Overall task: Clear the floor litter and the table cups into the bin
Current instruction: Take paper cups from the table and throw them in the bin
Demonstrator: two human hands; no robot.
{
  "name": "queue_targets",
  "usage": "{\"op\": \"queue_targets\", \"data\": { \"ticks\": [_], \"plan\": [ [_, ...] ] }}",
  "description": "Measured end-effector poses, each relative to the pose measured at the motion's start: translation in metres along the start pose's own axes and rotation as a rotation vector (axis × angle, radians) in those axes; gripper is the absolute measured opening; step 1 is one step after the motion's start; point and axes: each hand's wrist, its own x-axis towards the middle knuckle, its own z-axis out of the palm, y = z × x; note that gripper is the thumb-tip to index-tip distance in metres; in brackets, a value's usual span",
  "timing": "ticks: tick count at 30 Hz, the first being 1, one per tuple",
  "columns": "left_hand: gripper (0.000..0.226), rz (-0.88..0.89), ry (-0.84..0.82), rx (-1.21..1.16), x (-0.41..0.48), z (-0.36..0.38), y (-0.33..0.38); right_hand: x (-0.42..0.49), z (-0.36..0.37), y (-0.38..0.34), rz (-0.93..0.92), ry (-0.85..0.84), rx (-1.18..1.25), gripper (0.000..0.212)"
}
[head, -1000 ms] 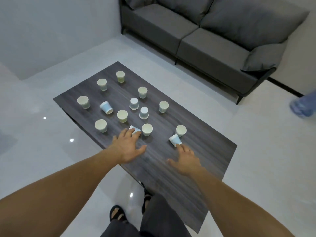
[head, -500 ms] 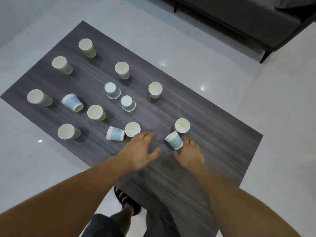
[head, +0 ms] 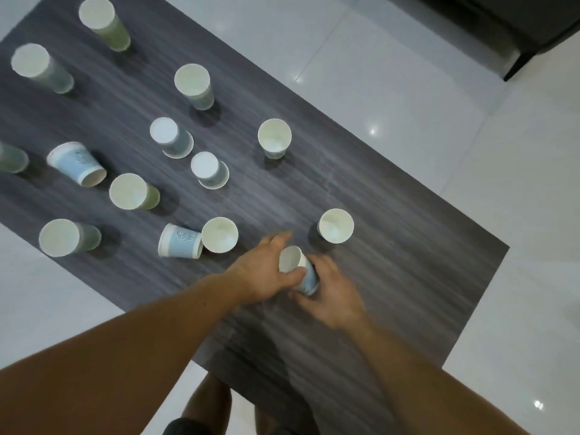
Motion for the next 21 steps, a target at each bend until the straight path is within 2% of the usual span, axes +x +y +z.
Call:
{"op": "queue_targets", "data": {
  "ticks": [2,5,8,11,14,17,21],
  "plan": [
    [0.079,0.025,0.0,-0.031,-0.004,-0.005,0.002,-0.002,-0.013,-0.007,-0.104,0.004,-0.018,0.082],
    [0.075,0.039,0.098,0.015,-0.01,-0.016,-0.001,0.011,-0.034,-0.006,-0.266,0.188,-0.198,0.093],
    [0.071,0.01,0.223,0.095,-0.021,-0.028,-0.011,0.035,-0.052,-0.002,-0.181,0.331,-0.377,0.095],
    [0.067,-0.019,0.274,0.095,-0.039,-0.033,-0.026,0.059,-0.052,0.001,0.001,0.186,-0.511,0.09],
    [0.068,-0.077,0.325,0.086,-0.064,-0.035,-0.046,0.064,-0.036,-0.008,0.074,0.016,-0.536,0.07],
    [0.067,-0.133,0.382,0.082,-0.095,-0.039,-0.066,0.049,-0.016,-0.032,0.05,0.004,-0.509,0.062],
    [0.067,-0.197,0.452,0.054,-0.151,-0.049,-0.084,0.017,0.003,-0.09,-0.124,0.009,-0.496,0.065]
  ]
}}
